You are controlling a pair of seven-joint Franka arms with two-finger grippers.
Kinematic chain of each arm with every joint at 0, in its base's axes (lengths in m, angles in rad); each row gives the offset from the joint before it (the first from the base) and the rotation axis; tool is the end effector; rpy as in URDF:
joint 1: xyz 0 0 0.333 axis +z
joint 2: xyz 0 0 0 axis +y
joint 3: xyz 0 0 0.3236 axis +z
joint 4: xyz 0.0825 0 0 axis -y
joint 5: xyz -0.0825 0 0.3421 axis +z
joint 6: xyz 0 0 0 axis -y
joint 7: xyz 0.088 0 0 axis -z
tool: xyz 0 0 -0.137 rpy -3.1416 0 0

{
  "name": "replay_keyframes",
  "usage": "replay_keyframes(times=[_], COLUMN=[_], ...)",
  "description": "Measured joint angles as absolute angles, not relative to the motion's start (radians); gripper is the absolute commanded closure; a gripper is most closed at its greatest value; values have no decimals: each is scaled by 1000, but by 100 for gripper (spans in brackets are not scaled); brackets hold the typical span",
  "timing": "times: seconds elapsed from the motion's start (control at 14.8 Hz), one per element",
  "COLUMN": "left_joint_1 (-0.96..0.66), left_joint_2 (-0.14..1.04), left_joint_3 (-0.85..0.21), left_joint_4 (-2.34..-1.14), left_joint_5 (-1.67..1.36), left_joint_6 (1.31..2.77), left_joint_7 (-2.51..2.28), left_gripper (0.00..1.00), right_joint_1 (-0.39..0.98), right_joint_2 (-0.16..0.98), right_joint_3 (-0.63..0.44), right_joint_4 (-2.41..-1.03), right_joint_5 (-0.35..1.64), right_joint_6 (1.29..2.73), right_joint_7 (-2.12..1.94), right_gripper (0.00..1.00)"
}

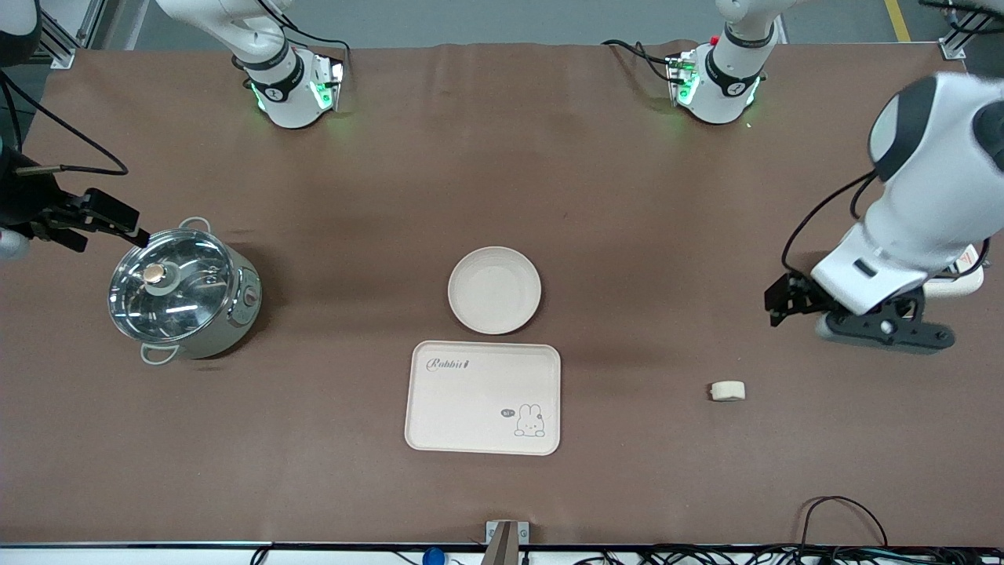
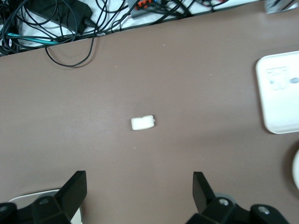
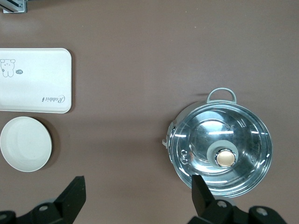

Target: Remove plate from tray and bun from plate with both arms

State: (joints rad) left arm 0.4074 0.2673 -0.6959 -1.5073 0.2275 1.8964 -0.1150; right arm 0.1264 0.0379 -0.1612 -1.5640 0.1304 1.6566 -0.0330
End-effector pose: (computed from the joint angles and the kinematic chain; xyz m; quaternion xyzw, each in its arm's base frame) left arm 0.6030 -0.1060 0.5422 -0.9908 0.0960 -0.0954 0.0078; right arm 0.5348 -0.0002 0.5943 -0.9977 0.0045 -0.0296 0.0610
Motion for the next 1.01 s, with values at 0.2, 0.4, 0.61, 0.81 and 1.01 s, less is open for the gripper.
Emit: replay_keyframes(times=[0.2, 0.4, 0.61, 0.81, 1.01], left_joint_1=[387, 181, 17, -28, -56], left_joint_2=[168, 52, -39, -135, -169], left_joint_3=[-618, -330, -119, -58, -39], left_joint_4=[-1503, -1504, -1555, -1692, -1747], left_joint_5=[151, 53, 37, 36, 36], left_joint_6=[1790, 1696, 1664, 1708, 1727], left_joint_7=[-103, -80, -68, -64, -60], left_gripper=[0, 0, 0, 0, 0], right_joint_1=[125, 124, 121, 121, 121], right_joint_2=[36, 35, 35, 35, 28], right_joint_3=[-161, -161, -161, -161, -161], right_joint_4=[-1564, -1564, -1564, -1563, -1563], right_joint_5=[130, 130, 130, 130, 130], right_joint_6=[1656, 1656, 1656, 1643, 1602], right_joint_7=[-33, -33, -34, -34, -34], right_gripper=[0, 0, 0, 0, 0])
